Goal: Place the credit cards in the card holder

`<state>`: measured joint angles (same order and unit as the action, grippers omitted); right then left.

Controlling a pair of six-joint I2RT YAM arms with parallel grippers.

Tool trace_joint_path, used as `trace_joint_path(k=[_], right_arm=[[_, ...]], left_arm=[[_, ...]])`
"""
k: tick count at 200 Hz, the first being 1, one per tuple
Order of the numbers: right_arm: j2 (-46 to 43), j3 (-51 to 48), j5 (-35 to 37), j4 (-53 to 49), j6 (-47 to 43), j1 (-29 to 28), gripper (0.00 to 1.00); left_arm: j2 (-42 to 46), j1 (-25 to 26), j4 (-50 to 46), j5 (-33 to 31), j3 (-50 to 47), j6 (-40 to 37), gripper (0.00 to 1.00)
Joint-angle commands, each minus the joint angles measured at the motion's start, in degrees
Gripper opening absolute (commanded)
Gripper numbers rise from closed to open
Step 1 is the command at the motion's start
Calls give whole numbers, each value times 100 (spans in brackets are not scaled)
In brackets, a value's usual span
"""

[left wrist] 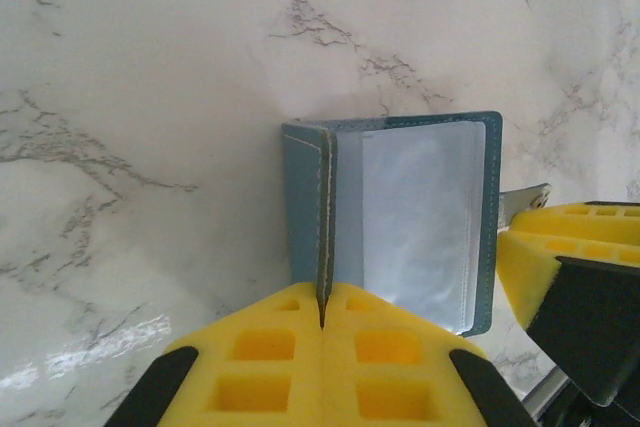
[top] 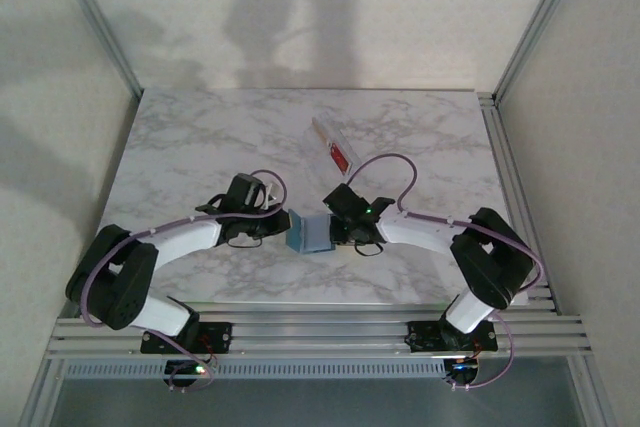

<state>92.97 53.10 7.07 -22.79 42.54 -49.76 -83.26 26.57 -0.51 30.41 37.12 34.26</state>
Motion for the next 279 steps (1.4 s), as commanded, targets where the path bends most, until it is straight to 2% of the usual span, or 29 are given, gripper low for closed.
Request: trace_joint_path(k=[1,18,56,106,131,162,188,210,261,279], right_arm=[[-57,69,275,-234,-124,80,35],[-129,-69,329,-209,-93,109,35],[-8,-10,686,-536,-237,141,35],[-290,160,474,-370,-844,151,38],[-609,310,-159,-179,-1056,175,42],[-613,584,-969,-138,-1156,166,52],[-361,537,-1265,178,-1000,145,52],[-191,465,-1733,572,-782,142,45],[428,298,-1902,958,-599,98,46],[703,340,-1670,777,-556,100,45]], left_arm=[[-262,103,-195,34,-50,-95,0],[-397,103,-176,-47,-38,-130,0],[-463,58,-168,-316,82,-94,14],[-398,91,-507,-938,181,-179,17],[-329,155,-134,-677,45,7,16],[-466,217,-205,-593,186,-12,15],[-552,232,-230,-630,235,-57,15],[-503,228,-251,-700,198,-36,15],[-402,227,-9,-498,100,150,16],[-418,69,362,321,38,414,17]])
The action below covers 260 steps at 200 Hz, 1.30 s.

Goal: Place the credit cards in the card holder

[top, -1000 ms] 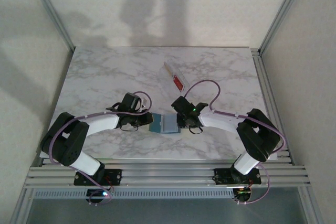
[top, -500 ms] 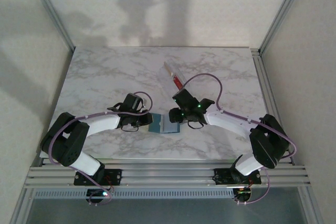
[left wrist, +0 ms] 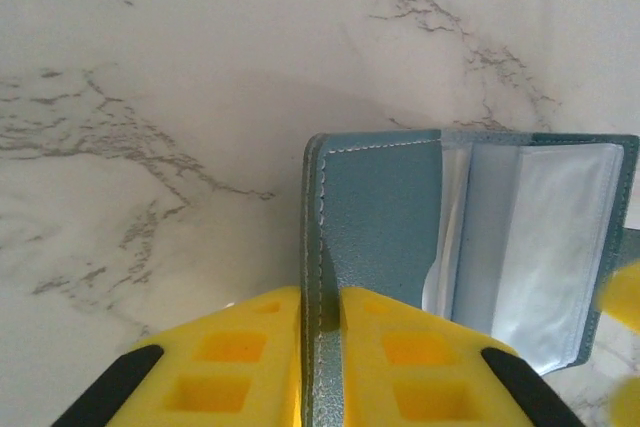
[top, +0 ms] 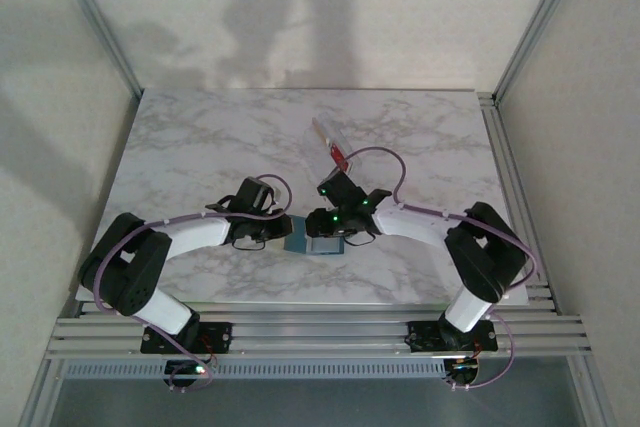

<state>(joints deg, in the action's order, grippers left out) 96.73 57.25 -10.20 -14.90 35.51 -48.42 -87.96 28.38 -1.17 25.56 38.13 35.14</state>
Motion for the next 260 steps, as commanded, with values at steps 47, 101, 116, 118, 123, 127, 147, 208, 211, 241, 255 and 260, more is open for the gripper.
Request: trace_joint_path(k=[47,101,116,118,123,127,147,208,211,241,255,260], right_arm=[[768,-127,383,-179,229,-27,44],[949,-160,534,-335,338,-51,59],[910,-211,646,-350,418,-64,66],[898,-214,660,-348,430,-69,67],[900,-228,682,-340,439,-70,68],[893,-236,701,-335,449,-67,70],[866,-319,756,-218,488,-83,71],[824,-584,547,287,653,-81,70],[823,-602,527,334,671,-80,70],[814,-670,421,573,661,-81,70],[790,-721,416,691,710,-83,70],[772,-751,394,752,727,-89,70]], left_arm=[[693,-318,140,1243,519,542,36],[990,-236,1392,2039,684,1696,29],[905,-144,1623,2010,644,1904,26],[904,-136,1662,1996,619,1941,25],[907,-116,1760,1962,560,2016,25],[906,-106,1831,1921,507,2065,24],[846,-117,1804,1618,349,2034,21],[317,-387,2325,1485,-282,2102,11],[300,-386,2316,1480,-287,2088,11],[-56,-382,2346,1499,-375,1989,11],[-224,-386,2173,1473,-370,1890,11],[-261,-386,2114,1406,-383,1812,11]])
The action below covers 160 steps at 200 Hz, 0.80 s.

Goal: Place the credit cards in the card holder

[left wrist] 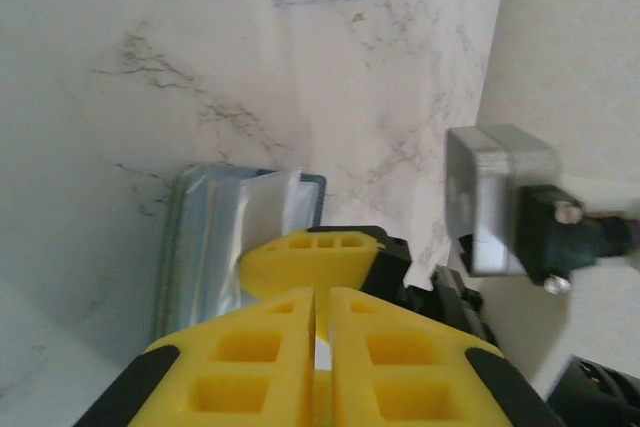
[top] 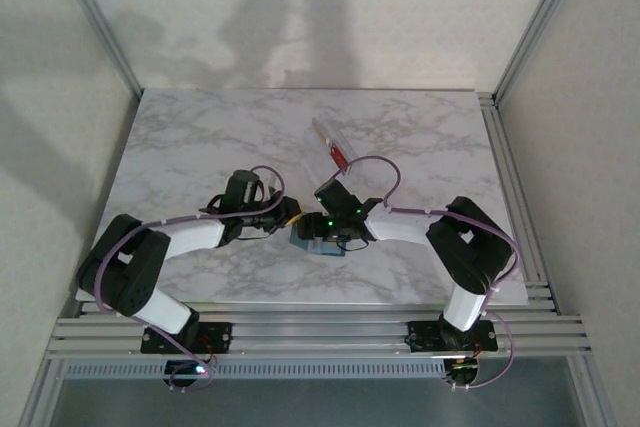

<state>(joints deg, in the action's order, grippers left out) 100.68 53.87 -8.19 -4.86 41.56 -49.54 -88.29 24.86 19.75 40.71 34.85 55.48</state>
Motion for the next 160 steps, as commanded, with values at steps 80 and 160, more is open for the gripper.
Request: trace_joint_path(k=[80,160], right_arm=[[-592,-573,-39,220,-356,50,70],[-1578,1003,777,-1319,-2514,875,75]], left_arm=[[-675,-96,-287,-404,-513,-674,12],[-331,-69,-558,-397,-668,-823,24]])
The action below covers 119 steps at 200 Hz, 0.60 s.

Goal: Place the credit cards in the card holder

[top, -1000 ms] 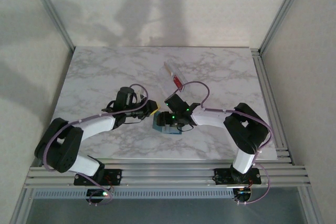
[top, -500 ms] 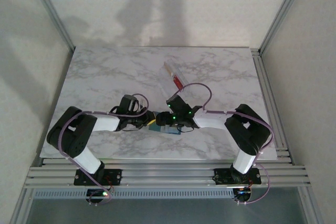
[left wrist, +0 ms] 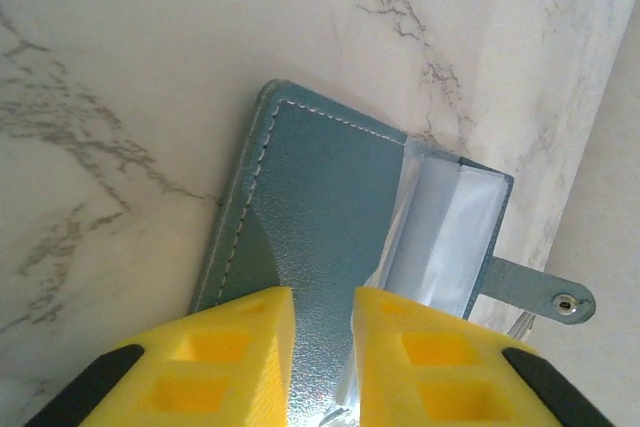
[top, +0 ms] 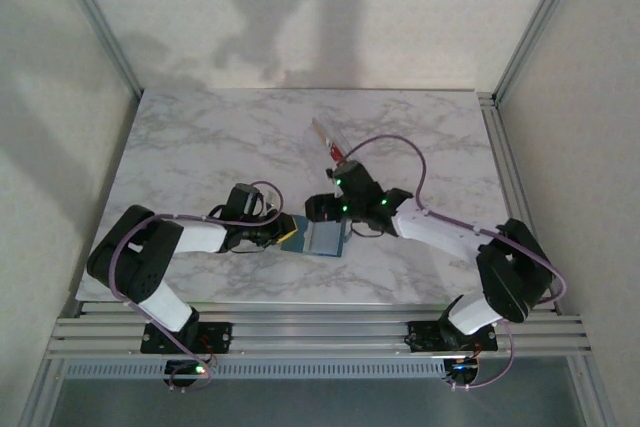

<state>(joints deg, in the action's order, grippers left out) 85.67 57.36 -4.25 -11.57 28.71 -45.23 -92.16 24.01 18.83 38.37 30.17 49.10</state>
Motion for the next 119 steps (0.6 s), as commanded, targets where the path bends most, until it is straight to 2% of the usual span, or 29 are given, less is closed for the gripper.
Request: trace_joint_path(k=[1,25,59,82,99,119], right_arm=[[-68,680,404,-668,-1276,462,75],[389,1370,939,-1164,-2246,769,75],[1252,2268,1557,-1691,-3165,901,78],[1813,2827,1914,-2021,-3440,967,80],[2262,3141,2130,-2156,-3729,959,86],[2587,3290,2565,-2038,-3896,942,85]], left_arm=[[57,16,-463,-154,-202,-187,25],[26,100,-603,21,-66,-302,28],[242,279,-734,-127,-52,-399,33],[285,304,-756,-174,-72,-351,33],[376,324,-607,-259,-202,-267,32],[370,332,-692,-242,-162,-306,31]])
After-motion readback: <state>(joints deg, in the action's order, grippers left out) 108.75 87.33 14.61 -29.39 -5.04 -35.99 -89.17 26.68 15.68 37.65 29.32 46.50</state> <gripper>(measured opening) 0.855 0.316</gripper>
